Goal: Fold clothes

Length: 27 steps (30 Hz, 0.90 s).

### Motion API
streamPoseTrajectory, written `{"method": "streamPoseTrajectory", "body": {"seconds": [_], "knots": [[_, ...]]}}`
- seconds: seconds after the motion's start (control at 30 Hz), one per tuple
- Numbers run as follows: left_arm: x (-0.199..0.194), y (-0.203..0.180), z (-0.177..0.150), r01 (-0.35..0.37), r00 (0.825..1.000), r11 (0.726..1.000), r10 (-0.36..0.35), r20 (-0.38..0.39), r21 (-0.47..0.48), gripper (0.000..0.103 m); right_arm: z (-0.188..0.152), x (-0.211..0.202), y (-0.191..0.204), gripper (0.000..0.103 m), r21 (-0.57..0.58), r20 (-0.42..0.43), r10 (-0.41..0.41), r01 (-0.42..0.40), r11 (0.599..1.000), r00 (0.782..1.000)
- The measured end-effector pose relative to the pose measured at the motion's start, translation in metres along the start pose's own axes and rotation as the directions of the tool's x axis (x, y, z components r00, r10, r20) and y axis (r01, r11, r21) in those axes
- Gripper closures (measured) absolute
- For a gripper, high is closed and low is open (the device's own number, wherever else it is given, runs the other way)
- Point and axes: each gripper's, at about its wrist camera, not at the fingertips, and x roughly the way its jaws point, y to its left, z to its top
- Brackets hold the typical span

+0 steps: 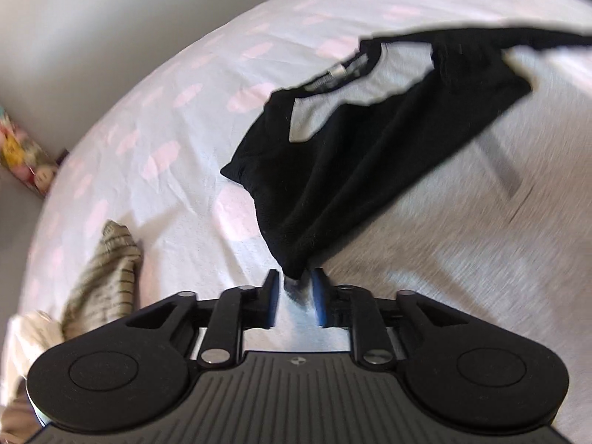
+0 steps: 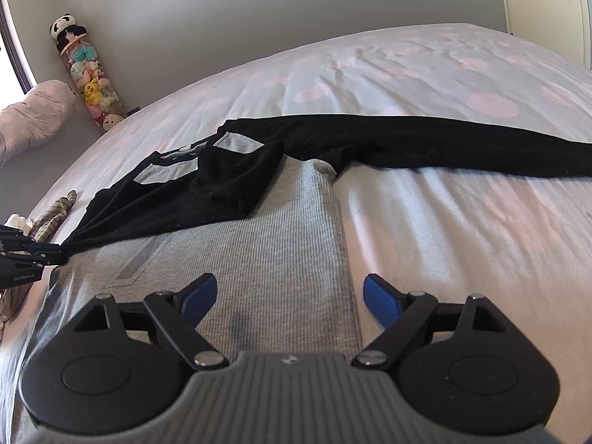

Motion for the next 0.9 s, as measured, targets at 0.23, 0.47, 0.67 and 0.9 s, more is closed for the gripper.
{"method": "streamPoseTrajectory", "body": {"seconds": [0.23,0.47,0.67,0.9], "knots": [[-0.003,0.053,0.026,0.104,0.993,0.959,-0.086,0.078,-0.263,0.064,0.0,-0.001,0.001,0.015,-0.02,0.013,-0.003,0.003,1.0,1.0],[0.045,0.095,0.055,0.18,0.984,0.855,-0.167,0.07,-0.486,0.064,-0.003,0.002,0.004,0.015,-0.065,0.022,-0.01,0.011,0.998,1.0],[0.09,0.106,0.065,0.209,0.973,0.771,-0.226,0.049,-0.601,0.073,-0.004,0.006,0.003,0.015,-0.087,0.052,-0.018,0.022,0.996,0.998],[0.09,0.108,0.078,0.13,0.991,0.817,-0.107,0.074,-0.562,0.102,-0.006,0.008,0.004,0.015,-0.115,0.058,-0.025,0.031,0.993,0.998]]}}
